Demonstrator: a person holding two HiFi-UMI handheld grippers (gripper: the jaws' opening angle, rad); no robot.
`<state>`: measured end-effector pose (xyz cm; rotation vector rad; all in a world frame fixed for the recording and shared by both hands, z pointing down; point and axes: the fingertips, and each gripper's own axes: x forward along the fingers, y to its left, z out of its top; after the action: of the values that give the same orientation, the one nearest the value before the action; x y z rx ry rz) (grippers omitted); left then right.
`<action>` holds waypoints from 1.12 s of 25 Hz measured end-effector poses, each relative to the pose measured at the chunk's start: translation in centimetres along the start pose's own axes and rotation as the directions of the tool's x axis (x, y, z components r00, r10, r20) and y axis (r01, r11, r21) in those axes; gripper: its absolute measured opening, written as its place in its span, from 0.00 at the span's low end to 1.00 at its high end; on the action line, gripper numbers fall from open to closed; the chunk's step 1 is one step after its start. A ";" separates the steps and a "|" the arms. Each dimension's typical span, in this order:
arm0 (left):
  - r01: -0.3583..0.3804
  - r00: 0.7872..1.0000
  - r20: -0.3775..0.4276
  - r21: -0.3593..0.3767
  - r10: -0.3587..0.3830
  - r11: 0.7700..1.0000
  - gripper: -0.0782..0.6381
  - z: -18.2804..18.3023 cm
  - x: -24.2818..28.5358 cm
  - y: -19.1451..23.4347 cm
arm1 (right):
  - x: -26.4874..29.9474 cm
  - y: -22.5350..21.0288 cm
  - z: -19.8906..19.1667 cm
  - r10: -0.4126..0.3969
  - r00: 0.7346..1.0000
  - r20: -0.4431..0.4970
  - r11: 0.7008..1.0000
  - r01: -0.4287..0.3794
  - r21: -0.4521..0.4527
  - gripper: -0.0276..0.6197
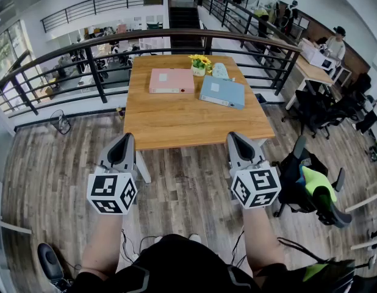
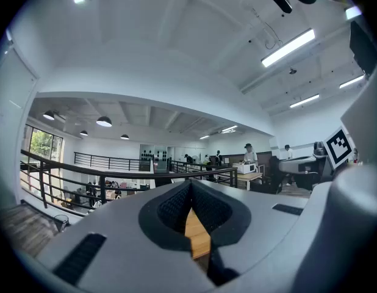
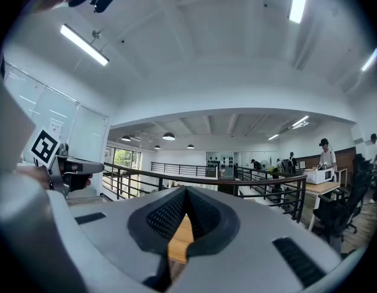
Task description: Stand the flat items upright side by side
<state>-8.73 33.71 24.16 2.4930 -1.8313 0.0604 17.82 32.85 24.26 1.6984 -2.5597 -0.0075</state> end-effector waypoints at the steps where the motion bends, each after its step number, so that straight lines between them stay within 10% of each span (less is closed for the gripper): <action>1: 0.000 1.000 0.002 -0.003 0.000 1.000 0.15 0.0 0.0 0.0 | 0.1 0.0 0.1 0.003 1.000 0.000 1.000 -0.003 0.001 0.06; 24: 0.003 1.000 0.005 0.009 -0.003 1.000 0.15 0.1 -1.2 -0.8 | -0.4 0.9 0.4 0.032 0.999 0.012 0.999 -0.032 0.000 0.06; 28: 0.007 1.000 0.026 -0.001 -0.007 1.000 0.16 0.2 -1.3 -0.8 | -0.4 0.9 0.4 0.041 0.999 0.020 0.999 -0.042 0.013 0.29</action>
<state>-8.40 35.21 23.87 2.5110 -1.8312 0.0267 17.09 33.54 23.85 1.6579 -2.6147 -0.0046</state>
